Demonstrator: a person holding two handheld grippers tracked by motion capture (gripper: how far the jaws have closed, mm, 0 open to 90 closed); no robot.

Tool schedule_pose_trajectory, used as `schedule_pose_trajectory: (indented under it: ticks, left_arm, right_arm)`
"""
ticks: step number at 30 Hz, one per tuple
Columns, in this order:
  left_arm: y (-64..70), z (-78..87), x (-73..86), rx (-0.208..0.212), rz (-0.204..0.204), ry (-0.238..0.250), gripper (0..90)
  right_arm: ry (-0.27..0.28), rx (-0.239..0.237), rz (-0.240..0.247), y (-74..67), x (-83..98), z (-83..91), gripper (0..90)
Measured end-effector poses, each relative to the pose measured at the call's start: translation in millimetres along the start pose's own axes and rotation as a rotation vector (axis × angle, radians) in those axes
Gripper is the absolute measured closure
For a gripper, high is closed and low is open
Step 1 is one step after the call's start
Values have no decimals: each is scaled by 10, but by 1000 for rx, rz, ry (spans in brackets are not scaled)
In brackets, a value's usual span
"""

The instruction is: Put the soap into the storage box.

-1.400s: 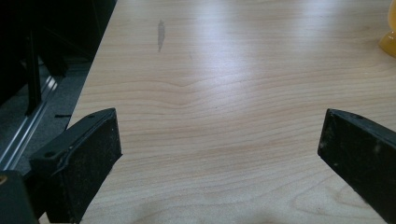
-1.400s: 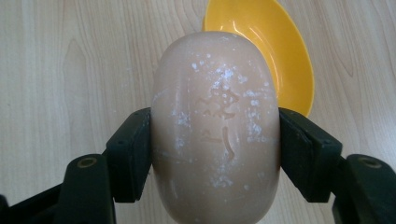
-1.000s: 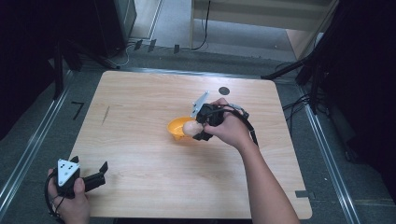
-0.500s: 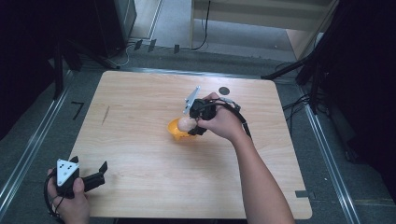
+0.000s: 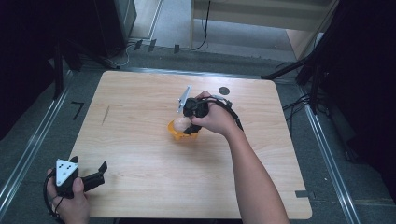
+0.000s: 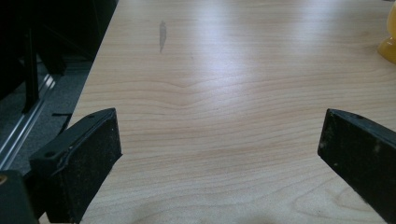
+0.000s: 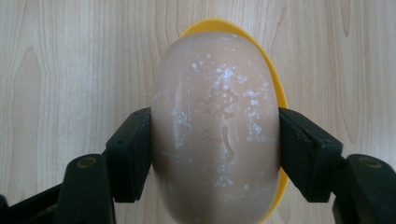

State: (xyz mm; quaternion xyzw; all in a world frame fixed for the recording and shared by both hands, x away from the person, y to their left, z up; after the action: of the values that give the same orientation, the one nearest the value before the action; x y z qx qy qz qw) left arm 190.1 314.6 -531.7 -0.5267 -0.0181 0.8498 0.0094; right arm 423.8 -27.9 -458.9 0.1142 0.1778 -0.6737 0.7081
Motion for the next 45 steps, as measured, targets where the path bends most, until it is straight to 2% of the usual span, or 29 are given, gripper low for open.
schedule_pose_trajectory:
  ticks: [8,15,17,19,20,22,26,27,31,33,34,35,36,38,40,41,42,45]
  left_arm:
    - [-4,5,1,3,3,4,0]
    - [0,-1,0,1,3,-1,0]
    - [-1,1,0,1,4,-2,0]
    - [-4,2,0,3,4,1,0]
    - [-4,1,0,2,4,1,0]
    - [-4,2,0,3,5,2,0]
    - [-4,2,0,3,3,1,0]
    - [-4,1,0,4,1,0,0]
    - [0,0,-1,2,-4,-1,0]
    - [3,-1,-1,2,-5,-1,0]
    - [3,-2,-1,1,-7,-1,0]
    - [5,-4,-1,0,-6,-2,0]
    - [4,-7,-3,-1,-4,-1,0]
    - [-2,-9,-4,-1,0,-5,0]
    - [-3,-8,-4,-2,1,-5,0]
    - [-1,-9,-4,-1,-1,-4,0]
    - [3,-9,-4,-3,-3,-2,0]
    - [13,-9,-5,-6,-13,-4,0]
  right_arm:
    - [-19,-18,-28,57,29,-49,333]
    - [2,-28,-33,95,40,-64,332]
    - [16,-26,-43,107,47,-57,329]
    - [79,-64,-49,103,32,-2,274]
    - [79,-64,-49,103,32,-2,274]
    - [79,-39,-67,106,40,29,274]
    - [81,-26,-82,96,68,42,274]
    - [95,-14,-98,78,96,52,269]
    - [113,6,-115,39,159,54,243]
    - [122,12,-139,4,212,62,213]
    - [141,13,-159,-17,249,72,197]
    - [164,14,-154,-18,273,77,194]
    - [203,12,-190,-60,340,97,169]
    - [210,15,-209,-89,377,107,153]
    - [228,44,-236,-170,495,115,123]
    - [228,44,-236,-170,495,115,123]
    - [227,49,-256,-222,578,121,77]
    - [223,65,-271,-270,656,135,59]
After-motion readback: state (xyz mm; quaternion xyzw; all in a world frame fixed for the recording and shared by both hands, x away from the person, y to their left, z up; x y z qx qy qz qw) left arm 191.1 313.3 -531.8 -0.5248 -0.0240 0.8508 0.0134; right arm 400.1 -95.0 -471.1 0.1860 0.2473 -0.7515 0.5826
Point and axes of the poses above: each handheld gripper's, and its own axes: z roughly backward along the jaws, x roughly out of its underside, y roughly to its right, the point moved 2 cm from there along -z, roughly forward along the jaws, and after that the axes turned 7 degrees about -x, right-handed, at the moved point
